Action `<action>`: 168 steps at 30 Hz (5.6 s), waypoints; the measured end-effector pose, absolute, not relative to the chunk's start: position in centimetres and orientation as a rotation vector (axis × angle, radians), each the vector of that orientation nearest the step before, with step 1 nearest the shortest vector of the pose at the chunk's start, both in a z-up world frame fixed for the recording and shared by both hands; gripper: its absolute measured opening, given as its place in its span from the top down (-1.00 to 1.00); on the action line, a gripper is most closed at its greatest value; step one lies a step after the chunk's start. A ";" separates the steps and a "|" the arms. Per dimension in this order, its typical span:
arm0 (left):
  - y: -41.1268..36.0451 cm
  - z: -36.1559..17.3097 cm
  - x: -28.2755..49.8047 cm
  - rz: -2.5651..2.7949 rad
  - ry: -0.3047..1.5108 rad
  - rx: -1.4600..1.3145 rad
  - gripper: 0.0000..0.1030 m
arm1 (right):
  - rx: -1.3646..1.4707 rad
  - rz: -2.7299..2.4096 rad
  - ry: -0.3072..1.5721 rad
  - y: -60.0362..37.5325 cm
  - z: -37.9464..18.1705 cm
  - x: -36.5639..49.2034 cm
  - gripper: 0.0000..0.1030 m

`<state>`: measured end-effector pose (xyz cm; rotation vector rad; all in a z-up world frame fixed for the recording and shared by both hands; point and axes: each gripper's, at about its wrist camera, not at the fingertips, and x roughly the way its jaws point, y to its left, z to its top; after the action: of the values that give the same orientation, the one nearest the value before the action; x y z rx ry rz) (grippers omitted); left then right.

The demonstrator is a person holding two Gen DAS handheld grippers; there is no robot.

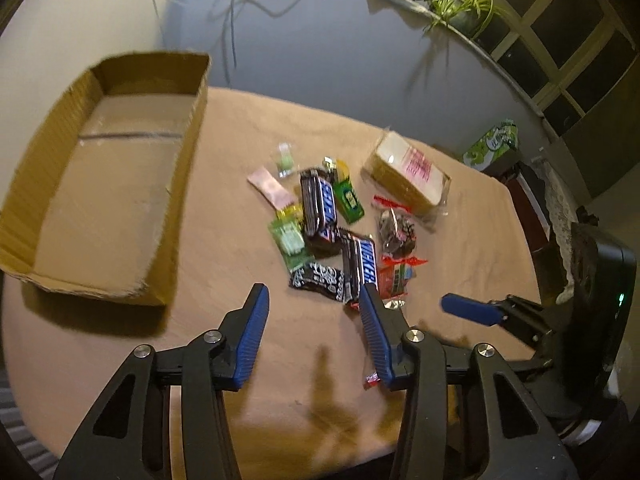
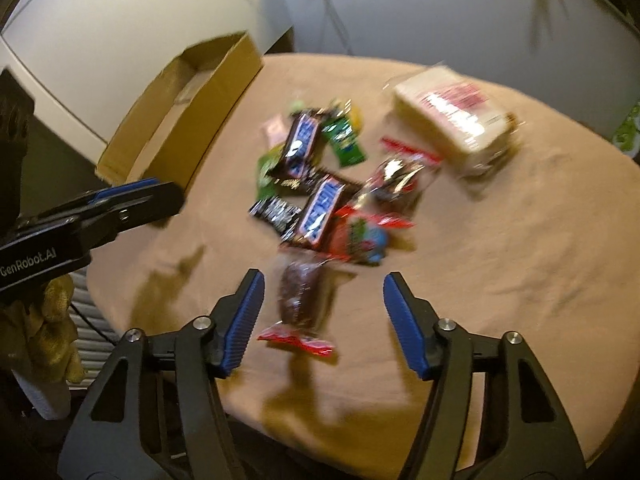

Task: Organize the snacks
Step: 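Lower the left tool onto the black-wrapped candy while the right tool approaches the red-wrapped cake, then grasp the black candy with the left tool while the right tool grasps the red-wrapped cake, then carry both snacks over the cardboard box and open both tools to drop them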

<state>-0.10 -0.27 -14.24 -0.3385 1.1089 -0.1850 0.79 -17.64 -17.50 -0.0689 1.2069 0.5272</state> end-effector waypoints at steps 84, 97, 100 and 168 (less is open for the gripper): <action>-7.4 -18.8 6.9 -0.505 1.232 0.274 0.68 | 0.061 0.546 1.328 -18.6 -22.2 1.7 0.31; -4.7 -18.8 6.4 -0.452 1.247 0.033 0.83 | 0.111 0.498 1.310 -20.8 -21.5 2.1 0.32; -3.7 -18.5 5.4 -0.450 1.233 -0.009 0.83 | 0.128 0.491 1.298 -21.4 -21.0 2.0 0.32; 15.5 -10.9 2.4 0.158 1.007 -0.120 0.44 | -0.184 0.853 1.160 4.0 -15.2 8.3 0.24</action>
<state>2.40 15.50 -10.94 -0.1205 1.0072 0.1584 8.29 4.05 -15.21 -0.1837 1.1605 0.8535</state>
